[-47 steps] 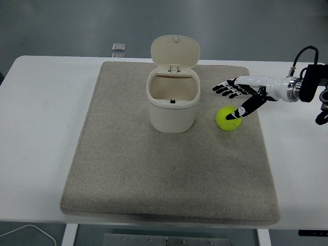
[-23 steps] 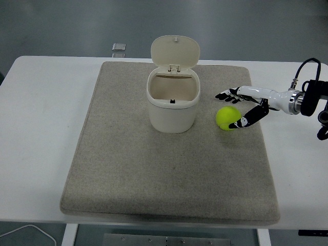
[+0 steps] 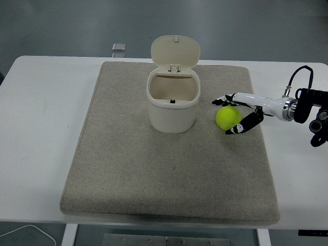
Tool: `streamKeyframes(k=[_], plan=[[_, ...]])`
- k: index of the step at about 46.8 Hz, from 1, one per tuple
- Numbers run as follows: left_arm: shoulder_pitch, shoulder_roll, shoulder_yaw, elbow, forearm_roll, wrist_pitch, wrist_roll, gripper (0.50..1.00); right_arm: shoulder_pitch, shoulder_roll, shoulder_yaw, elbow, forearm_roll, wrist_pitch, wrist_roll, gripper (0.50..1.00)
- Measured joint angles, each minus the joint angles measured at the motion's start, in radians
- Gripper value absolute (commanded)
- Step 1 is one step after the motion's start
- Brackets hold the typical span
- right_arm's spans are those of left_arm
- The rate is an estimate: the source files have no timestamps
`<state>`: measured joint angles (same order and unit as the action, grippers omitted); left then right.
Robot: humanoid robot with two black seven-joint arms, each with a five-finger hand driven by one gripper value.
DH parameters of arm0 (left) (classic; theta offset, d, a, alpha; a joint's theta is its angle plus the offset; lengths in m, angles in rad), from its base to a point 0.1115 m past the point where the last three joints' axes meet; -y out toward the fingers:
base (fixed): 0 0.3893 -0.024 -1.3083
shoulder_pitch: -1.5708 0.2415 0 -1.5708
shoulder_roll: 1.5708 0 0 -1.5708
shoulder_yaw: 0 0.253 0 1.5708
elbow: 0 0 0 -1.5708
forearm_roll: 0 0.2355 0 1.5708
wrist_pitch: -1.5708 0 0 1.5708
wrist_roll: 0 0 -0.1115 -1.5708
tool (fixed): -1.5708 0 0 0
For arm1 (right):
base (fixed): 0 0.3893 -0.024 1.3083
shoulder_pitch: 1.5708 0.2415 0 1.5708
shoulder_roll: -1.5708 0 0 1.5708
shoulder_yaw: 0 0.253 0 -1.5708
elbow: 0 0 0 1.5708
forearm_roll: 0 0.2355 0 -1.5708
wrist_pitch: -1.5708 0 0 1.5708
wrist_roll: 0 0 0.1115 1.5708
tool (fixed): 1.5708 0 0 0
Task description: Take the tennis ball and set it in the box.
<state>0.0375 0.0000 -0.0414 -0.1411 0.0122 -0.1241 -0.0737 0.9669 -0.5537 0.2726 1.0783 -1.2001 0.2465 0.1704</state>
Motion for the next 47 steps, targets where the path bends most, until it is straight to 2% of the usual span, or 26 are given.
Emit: streamKeyframes(k=[6,13,20,47], plan=[[0.0,0.0,0.0,0.0,0.0,0.0,0.0,0.996,-0.006,0.003,-0.003,-0.004,-0.011,-0.003,0.0,0.897],[-0.001,0.0,0.0,0.0,0.0,0.0,0.0,0.996,-0.008,0.003,-0.004,-0.007,-0.025,-0.003,0.001,0.83],[-0.001,0.0,0.0,0.0,0.0,0.0,0.0,0.996,-0.008,0.003,-0.004,-0.011,-0.032,-0.003,0.001,0.791],[0.0,0.0,0.0,0.0,0.0,0.0,0.0,0.996,-0.002,0.001,-0.02,-0.022,-0.034,-0.002,0.0,0.58]])
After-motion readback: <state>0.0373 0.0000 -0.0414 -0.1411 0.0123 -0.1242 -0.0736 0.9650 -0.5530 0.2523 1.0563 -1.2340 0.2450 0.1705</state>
